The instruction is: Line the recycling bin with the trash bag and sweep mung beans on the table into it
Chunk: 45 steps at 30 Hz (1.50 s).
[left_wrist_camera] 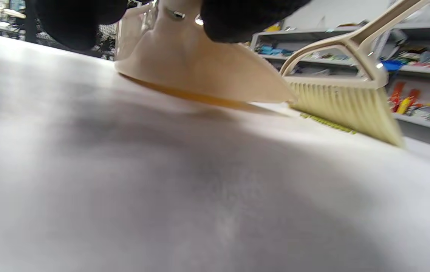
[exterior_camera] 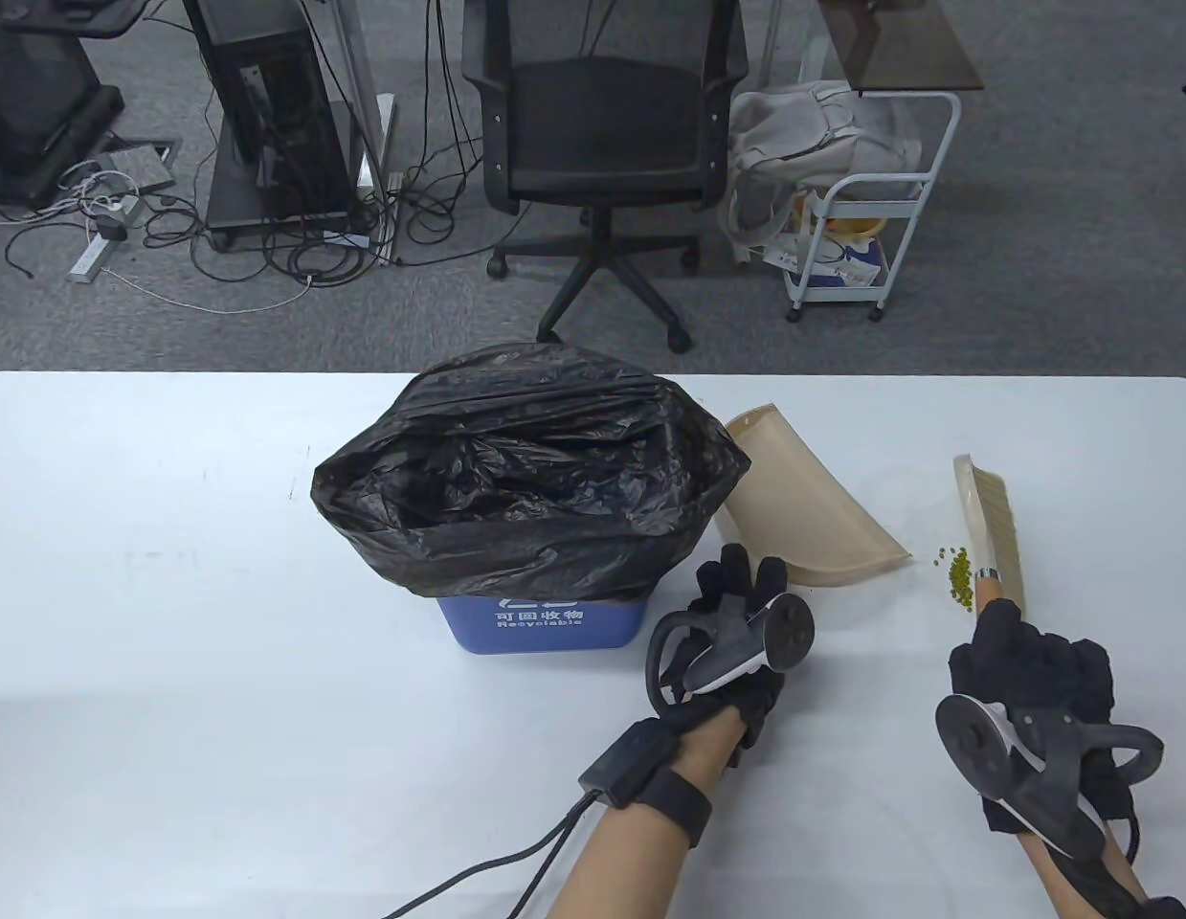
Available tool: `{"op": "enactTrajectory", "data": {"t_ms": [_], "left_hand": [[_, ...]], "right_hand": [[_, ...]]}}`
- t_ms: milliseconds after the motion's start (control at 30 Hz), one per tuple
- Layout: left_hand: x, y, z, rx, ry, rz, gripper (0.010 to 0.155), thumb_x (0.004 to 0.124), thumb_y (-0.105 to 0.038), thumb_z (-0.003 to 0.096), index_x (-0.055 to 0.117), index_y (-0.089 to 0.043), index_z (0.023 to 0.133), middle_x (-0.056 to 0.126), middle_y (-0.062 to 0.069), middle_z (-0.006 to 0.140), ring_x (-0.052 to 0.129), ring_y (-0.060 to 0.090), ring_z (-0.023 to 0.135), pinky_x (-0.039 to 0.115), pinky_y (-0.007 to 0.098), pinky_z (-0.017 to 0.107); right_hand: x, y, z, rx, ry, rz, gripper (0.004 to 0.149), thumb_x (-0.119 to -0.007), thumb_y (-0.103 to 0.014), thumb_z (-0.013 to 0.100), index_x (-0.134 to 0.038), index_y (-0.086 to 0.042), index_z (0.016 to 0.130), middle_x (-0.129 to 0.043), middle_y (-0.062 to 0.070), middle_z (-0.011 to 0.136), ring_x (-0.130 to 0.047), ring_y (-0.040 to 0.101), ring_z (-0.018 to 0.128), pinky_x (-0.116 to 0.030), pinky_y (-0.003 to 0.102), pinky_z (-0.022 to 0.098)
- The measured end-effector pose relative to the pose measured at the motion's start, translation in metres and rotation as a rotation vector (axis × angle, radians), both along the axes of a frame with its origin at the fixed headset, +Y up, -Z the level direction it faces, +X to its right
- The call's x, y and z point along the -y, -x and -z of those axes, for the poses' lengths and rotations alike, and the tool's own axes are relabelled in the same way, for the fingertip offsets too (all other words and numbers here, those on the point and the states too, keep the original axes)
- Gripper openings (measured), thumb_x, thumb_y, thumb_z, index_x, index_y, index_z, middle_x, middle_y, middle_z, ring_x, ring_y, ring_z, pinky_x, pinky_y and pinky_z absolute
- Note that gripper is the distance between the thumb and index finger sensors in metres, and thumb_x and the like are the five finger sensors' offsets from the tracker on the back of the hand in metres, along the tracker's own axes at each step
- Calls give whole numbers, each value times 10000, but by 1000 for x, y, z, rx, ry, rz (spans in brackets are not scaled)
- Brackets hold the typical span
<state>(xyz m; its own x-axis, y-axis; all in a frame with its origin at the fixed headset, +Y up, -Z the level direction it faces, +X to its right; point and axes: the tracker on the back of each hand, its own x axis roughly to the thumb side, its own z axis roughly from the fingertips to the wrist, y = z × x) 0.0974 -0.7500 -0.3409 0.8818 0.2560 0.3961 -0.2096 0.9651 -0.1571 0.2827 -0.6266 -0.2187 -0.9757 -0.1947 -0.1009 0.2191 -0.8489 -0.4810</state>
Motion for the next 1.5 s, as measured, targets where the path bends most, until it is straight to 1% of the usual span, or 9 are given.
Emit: {"op": "enactTrajectory", "data": {"t_ms": [233,367,467,533,600,700,900,1067,1500], "left_hand": [[-21,26,-23,161,-42,-29,682,734,-114,505,485,-13,1132,311,398,1153,483,717,986,647,722,664],[-25,42,-41,247,-39,-23,676,744,-110,499,511,-20,1127,353,389,1160,531,703,993,656,727,662],[-25,49,-50,268,-20,-47,672,748,-91,498,520,-13,1125,353,387,1163,537,706,994,650,733,664],[-22,51,-55,286,-35,-58,672,749,-86,496,520,1,1122,358,389,1162,544,706,991,653,733,662],[-18,52,-56,288,-31,-58,675,745,-84,497,504,3,1122,352,390,1163,537,713,991,648,738,663],[-14,52,-55,280,-36,-47,697,735,-85,501,425,18,1116,339,380,1167,524,717,995,641,743,666],[-6,46,-59,280,-74,-8,675,743,-66,497,488,21,1116,349,396,1162,576,723,973,667,735,660],[-5,42,-60,277,-80,6,676,751,-61,494,496,22,1115,354,398,1162,615,714,969,694,725,656],[-3,44,-60,269,-88,0,673,761,-53,485,514,31,1105,376,410,1150,646,724,945,714,727,636]], "right_hand": [[-1,0,1,1,4,5,578,-848,-335,456,-875,70,866,-1048,261,647,-1065,458,584,-773,651,532],[-1,-4,-1,4,7,26,579,-843,-333,460,-870,75,869,-1047,263,647,-1063,460,584,-772,652,533],[-2,-8,-2,5,1,50,579,-842,-332,461,-870,77,869,-1045,266,649,-1062,463,583,-771,652,532],[-2,-10,-3,4,2,66,580,-840,-330,462,-867,80,871,-1044,270,648,-1061,465,582,-770,653,532],[-3,-13,-4,2,9,96,579,-835,-328,464,-865,82,872,-1042,272,649,-1061,466,582,-769,654,532],[-4,-15,-6,-2,11,124,580,-831,-324,465,-863,86,874,-1040,275,651,-1059,469,582,-768,656,531],[-5,-17,-18,-36,-8,195,578,-827,-320,467,-863,93,871,-1042,282,643,-1061,473,572,-772,658,523],[-4,-14,-27,-61,-10,215,578,-823,-319,470,-862,98,869,-1043,282,639,-1062,472,567,-774,658,519],[-12,11,-35,-132,-18,220,587,-839,-331,460,-869,92,867,-1050,273,630,-1072,459,554,-788,645,509]]}}
